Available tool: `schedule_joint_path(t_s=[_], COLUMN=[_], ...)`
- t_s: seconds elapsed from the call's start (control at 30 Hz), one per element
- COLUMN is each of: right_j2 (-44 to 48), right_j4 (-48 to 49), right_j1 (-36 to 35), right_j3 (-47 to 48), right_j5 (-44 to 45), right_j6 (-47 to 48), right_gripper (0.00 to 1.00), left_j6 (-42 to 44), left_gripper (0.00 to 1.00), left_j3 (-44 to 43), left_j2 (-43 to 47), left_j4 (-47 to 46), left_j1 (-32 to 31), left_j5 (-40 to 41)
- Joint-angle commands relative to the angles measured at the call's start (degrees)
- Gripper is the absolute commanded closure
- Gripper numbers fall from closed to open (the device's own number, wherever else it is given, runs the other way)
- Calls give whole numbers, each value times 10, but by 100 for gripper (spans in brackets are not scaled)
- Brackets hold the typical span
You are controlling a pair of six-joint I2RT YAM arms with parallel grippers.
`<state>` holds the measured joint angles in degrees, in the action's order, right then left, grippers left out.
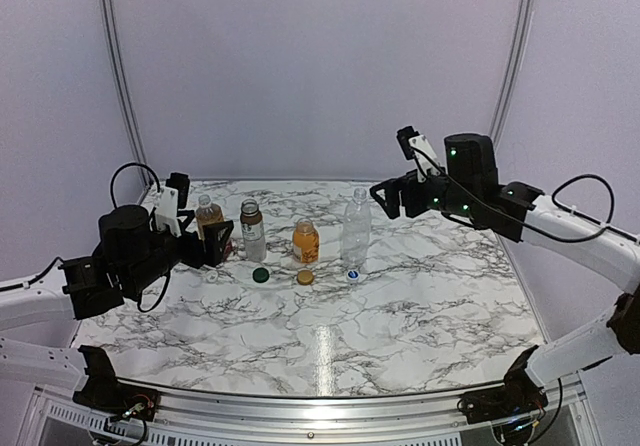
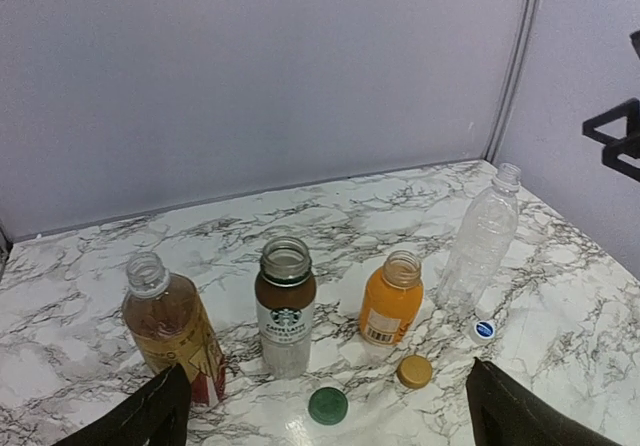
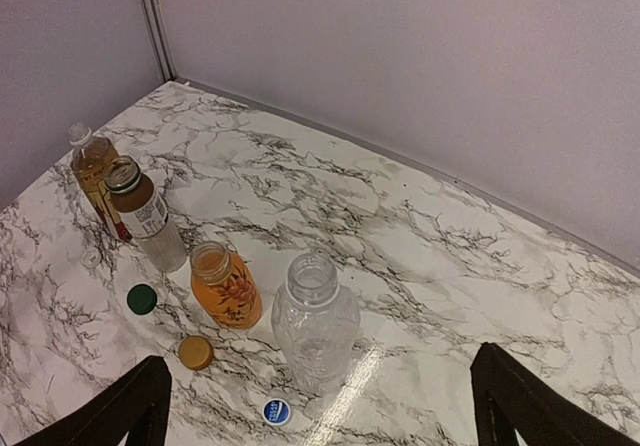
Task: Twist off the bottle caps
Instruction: Reset both arms
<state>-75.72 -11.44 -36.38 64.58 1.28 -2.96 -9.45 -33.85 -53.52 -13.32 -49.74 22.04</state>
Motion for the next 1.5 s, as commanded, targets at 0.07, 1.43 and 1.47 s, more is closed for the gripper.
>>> schedule_joint_path(t_s=[0.07, 1.43, 1.47], right_j2=[90, 273, 280], right_j4=[-26, 95, 97], right_j1=[5, 14, 15], right_j3=[-50, -272, -274], right_j5=[72, 139, 140], right_j6=[2, -29, -29], right_gripper=[1, 1, 1], left_j6=[4, -3, -3], left_gripper=[1, 1, 1], left_j3=[8, 111, 114], left_j2=[63, 158, 170], left_j4=[53, -2, -2], left_j1=[40, 104, 104], left_j5=[59, 103, 103])
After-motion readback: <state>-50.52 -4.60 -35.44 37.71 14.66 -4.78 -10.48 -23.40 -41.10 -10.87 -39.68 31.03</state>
